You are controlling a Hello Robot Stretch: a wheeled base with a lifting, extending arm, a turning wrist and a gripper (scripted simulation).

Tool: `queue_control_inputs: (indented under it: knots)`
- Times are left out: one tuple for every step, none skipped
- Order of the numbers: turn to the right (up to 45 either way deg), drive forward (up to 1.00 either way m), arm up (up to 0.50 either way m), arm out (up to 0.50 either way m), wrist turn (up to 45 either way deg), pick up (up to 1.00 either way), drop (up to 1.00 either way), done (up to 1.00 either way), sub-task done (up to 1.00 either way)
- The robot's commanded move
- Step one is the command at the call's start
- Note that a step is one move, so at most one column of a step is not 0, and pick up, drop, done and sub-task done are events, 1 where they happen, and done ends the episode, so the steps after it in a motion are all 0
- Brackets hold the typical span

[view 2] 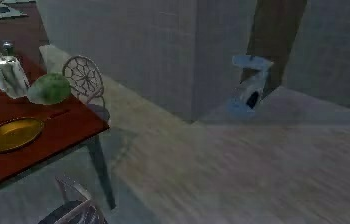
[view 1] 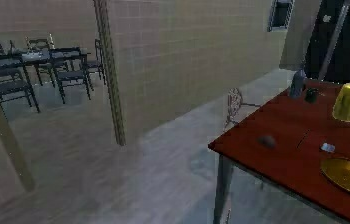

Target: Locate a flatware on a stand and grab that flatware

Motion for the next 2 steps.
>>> queue_control_inputs:
  knots:
    - [-18.0, 0.00, 0.00, 0.00, 0.0, 0.00, 0.00, 0.00, 0.00]
    - [0.0, 0.30, 0.00, 0.00, 0.0, 0.00, 0.00, 0.00, 0.00]
